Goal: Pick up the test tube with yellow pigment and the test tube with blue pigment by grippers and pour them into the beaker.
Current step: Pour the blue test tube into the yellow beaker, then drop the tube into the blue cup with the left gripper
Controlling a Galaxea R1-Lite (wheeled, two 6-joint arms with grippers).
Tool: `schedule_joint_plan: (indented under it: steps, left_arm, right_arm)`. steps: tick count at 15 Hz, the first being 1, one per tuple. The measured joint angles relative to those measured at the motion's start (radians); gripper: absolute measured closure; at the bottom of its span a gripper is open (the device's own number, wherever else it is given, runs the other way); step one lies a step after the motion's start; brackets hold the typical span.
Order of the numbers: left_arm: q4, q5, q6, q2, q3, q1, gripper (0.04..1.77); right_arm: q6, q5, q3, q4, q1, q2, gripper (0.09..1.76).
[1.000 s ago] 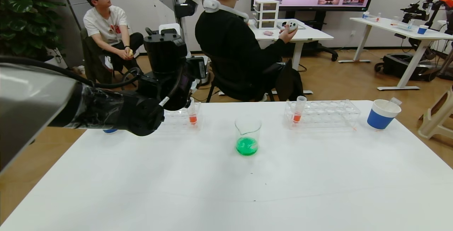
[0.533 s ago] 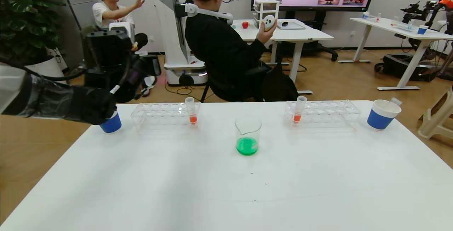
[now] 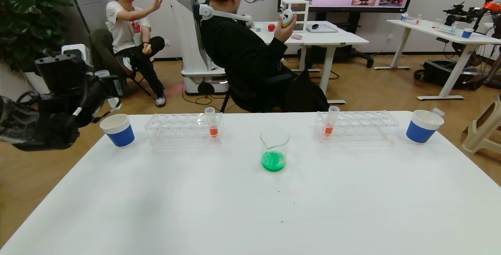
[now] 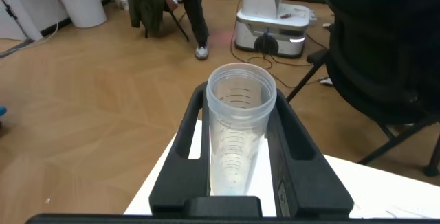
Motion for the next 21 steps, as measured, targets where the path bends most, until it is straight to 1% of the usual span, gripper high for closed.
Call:
schedule_joint_plan:
  steps: [1, 3, 7, 10, 18, 21]
  left_arm:
    - [-0.029, 0.0, -0.001, 0.026, -0.005, 0.011, 1.31]
    - [-0.047, 0.0, -0.003, 0.077, -0.019, 0.027, 1.31]
    - [-0.055, -0.001, -0.01, 0.162, -0.069, 0.046, 1.31]
    - [-0.054, -0.002, -0.01, 0.194, -0.083, 0.055, 1.31]
    - [-0.09, 0.002, -0.002, 0.248, -0.071, 0.064, 1.31]
    - [-0.091, 0.003, -0.001, 0.254, -0.048, 0.065, 1.31]
  right_arm:
    - [0.0, 0.0, 0.0, 0.0, 0.0, 0.0, 0.11]
    - [0.0, 0.0, 0.0, 0.0, 0.0, 0.0, 0.11]
    - [-0.001, 0.0, 0.0, 0.0, 0.0, 0.0, 0.11]
    - [0.0, 0.0, 0.0, 0.0, 0.0, 0.0, 0.11]
    - [0.0, 0.0, 0.0, 0.0, 0.0, 0.0, 0.11]
    - [0.0, 0.0, 0.0, 0.0, 0.0, 0.0, 0.11]
